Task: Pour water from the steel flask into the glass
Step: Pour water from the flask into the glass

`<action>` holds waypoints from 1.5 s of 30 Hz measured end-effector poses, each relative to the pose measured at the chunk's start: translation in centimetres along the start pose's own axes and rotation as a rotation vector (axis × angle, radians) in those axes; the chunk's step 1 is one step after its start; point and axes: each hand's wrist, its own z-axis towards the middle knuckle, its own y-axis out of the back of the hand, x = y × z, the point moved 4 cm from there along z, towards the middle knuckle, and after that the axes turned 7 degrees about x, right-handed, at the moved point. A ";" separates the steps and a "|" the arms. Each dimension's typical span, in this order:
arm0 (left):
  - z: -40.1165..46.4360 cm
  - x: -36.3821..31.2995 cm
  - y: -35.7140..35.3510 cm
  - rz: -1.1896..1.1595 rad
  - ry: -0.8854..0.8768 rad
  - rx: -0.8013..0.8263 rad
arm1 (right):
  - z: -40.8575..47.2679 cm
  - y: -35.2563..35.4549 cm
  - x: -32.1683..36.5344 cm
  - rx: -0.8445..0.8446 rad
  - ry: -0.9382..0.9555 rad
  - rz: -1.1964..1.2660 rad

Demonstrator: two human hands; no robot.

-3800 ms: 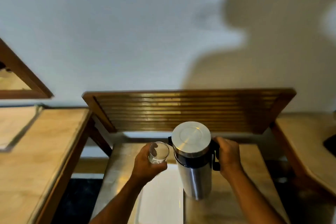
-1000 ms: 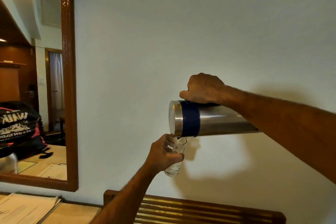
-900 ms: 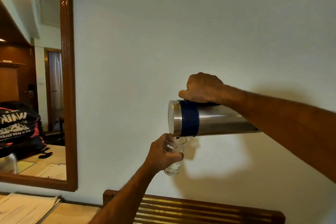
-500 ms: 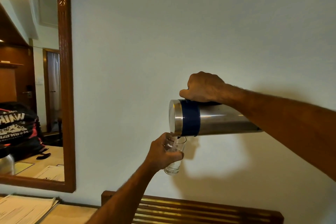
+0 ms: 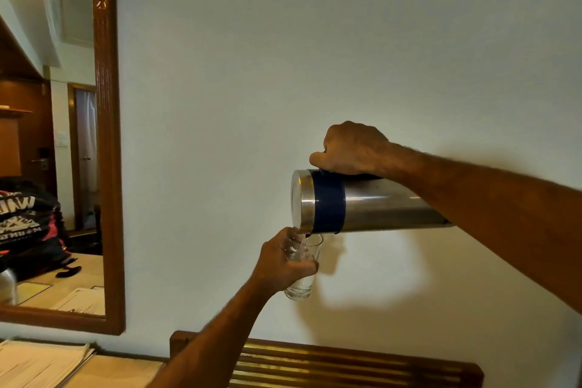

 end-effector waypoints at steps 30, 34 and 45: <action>-0.5 -0.7 0.1 -0.009 0.032 -0.014 | -0.3 -0.5 -1.8 0.004 -0.092 0.117; -0.7 -0.6 0.5 -0.031 0.035 -0.014 | -1.0 -1.8 -3.7 -0.001 -0.187 0.285; -1.8 0.9 -0.3 -0.103 0.042 0.017 | -8.0 -11.4 -9.3 -0.095 -0.542 1.085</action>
